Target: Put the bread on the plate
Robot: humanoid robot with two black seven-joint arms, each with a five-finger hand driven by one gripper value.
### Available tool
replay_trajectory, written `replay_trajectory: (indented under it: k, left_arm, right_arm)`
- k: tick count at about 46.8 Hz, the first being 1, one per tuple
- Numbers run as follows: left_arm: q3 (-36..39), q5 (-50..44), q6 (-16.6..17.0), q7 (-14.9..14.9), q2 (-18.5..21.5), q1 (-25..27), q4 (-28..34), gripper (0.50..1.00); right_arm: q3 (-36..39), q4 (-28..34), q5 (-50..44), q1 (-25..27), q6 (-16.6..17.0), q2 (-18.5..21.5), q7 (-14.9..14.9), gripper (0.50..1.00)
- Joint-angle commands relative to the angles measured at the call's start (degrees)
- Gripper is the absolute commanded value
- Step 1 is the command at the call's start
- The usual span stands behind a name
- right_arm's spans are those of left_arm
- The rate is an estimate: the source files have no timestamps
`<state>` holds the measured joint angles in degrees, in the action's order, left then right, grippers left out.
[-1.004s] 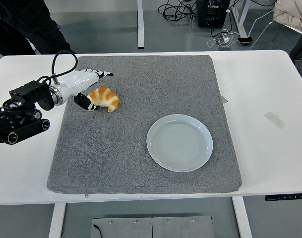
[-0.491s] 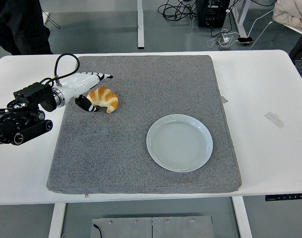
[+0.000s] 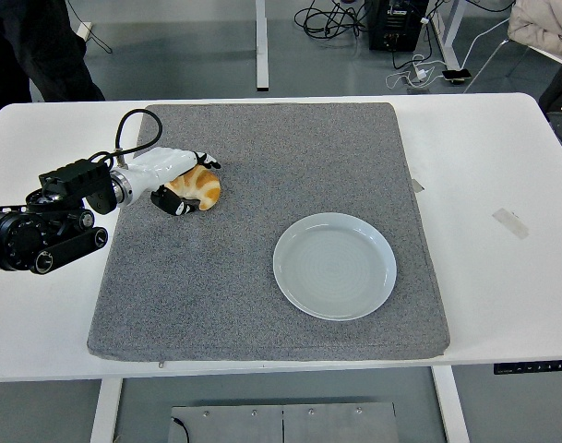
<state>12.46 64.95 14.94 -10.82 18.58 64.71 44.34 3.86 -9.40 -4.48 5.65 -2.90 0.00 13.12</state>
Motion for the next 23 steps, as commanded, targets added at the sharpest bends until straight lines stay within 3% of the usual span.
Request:
replay_trajectory:
  k: [1,17,23]
  left_arm:
    - [-0.2,0.0,0.0,0.0,0.1,0.1,0.0,0.786]
    - [-1.0,-0.1,0.0,0.0,0.8,0.4,0.0,0.707]
    - [-1.0,-0.1,0.0,-0.1,0.8,0.5,0.0,0.639]
  right_arm:
    - [0.0,0.0,0.0,0.0,0.0,0.0,0.0,1.0]
    - [0.0,0.0,0.0,0.1,0.0,0.0,0.0,1.0]
    - [0.0,0.0,0.0,0.0,0.0,0.0,0.0,1.0]
